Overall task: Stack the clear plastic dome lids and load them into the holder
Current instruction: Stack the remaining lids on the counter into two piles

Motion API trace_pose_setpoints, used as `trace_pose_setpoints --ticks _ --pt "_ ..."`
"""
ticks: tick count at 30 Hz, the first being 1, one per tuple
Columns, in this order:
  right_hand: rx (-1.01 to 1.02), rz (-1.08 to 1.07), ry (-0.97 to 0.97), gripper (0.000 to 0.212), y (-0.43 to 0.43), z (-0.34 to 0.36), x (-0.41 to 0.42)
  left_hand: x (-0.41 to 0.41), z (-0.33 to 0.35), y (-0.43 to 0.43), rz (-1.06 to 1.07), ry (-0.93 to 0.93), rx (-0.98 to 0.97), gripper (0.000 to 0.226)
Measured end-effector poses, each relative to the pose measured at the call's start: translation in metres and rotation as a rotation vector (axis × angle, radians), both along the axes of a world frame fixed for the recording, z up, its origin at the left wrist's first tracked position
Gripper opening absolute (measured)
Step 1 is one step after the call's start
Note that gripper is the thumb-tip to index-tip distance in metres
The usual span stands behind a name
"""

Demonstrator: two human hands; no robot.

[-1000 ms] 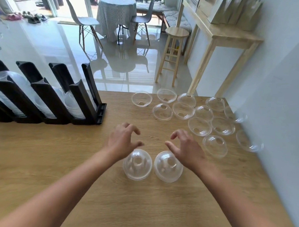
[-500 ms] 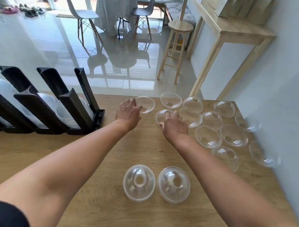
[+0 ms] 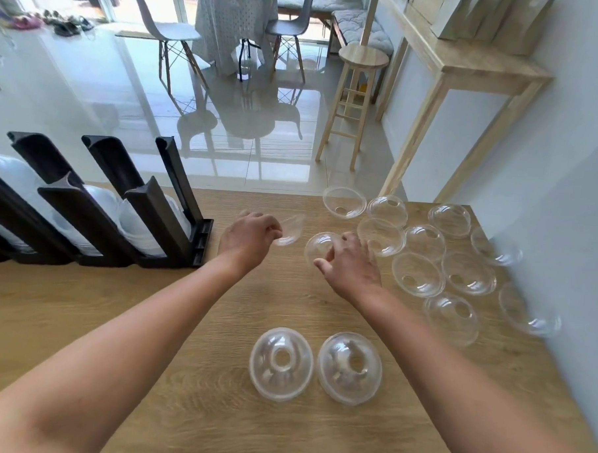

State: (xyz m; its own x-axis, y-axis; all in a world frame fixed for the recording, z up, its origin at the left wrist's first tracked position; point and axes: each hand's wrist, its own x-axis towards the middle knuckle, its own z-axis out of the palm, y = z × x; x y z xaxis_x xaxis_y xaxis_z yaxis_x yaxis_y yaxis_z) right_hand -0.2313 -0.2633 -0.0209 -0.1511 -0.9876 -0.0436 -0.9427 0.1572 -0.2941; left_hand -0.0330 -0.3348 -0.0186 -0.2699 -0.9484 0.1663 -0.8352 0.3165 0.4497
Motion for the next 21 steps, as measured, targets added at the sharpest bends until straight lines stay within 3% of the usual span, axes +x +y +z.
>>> trace_pose_setpoints --ticks 4,6,8,10,14,21 --pt "-0.002 -0.039 -0.286 0.027 0.030 0.028 -0.011 0.011 0.027 0.034 0.110 0.516 0.353 0.009" --pt "0.001 -0.038 -0.323 0.030 0.049 0.045 -0.019 0.017 0.043 0.054 0.114 0.808 0.561 0.013" --pt "0.024 -0.020 -0.366 0.034 0.072 0.060 -0.026 0.028 0.055 0.073 0.069 0.984 0.758 0.023" --pt "0.085 0.021 -0.379 0.034 0.097 0.070 -0.032 0.040 0.056 0.092 0.003 0.999 0.892 0.033" --pt "0.211 0.078 -0.315 0.033 0.137 0.069 -0.035 0.052 0.036 0.128 0.036 0.891 1.019 0.021" --pt "0.172 0.099 -0.160 0.032 0.172 0.033 -0.028 0.050 0.004 0.163 0.168 0.781 1.021 0.024"
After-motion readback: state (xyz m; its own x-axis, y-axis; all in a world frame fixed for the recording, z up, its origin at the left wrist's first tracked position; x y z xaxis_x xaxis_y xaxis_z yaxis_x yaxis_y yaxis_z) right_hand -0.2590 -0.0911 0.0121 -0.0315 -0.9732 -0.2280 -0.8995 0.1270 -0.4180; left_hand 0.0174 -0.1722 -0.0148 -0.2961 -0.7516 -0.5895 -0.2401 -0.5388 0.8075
